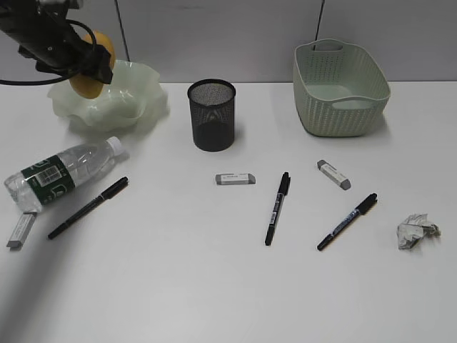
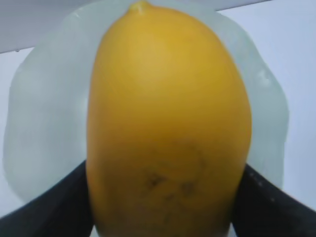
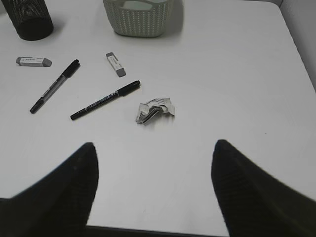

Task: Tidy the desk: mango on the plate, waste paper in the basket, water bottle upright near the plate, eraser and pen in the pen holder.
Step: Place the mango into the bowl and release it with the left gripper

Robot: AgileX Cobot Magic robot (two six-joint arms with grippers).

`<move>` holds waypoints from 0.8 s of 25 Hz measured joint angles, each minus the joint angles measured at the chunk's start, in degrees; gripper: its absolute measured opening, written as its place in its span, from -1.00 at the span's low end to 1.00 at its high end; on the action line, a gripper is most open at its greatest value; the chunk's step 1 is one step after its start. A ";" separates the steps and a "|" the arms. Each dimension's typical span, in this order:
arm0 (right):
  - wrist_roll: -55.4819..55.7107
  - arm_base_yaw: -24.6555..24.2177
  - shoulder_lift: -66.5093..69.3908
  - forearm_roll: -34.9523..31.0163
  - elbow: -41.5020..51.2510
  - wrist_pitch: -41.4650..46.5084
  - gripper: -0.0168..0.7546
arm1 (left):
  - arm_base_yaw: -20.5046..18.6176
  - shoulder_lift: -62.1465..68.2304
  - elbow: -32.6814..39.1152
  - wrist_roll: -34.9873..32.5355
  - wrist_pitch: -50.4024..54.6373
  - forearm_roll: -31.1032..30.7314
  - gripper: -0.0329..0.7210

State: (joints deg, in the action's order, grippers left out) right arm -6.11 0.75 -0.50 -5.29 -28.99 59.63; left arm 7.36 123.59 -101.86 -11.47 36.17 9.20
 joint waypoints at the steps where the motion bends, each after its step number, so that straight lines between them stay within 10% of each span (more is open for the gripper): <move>1: 0.00 0.00 0.00 0.00 0.00 0.00 0.51 | 0.00 1.17 0.00 -0.01 -1.87 0.24 0.59; 20: 0.00 0.00 0.00 0.00 0.00 0.00 0.51 | 0.17 7.58 0.00 0.10 -11.97 2.11 0.80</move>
State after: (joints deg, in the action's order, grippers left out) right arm -6.11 0.75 -0.50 -5.29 -28.99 59.63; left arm 7.53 131.18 -101.86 -11.37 24.20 11.31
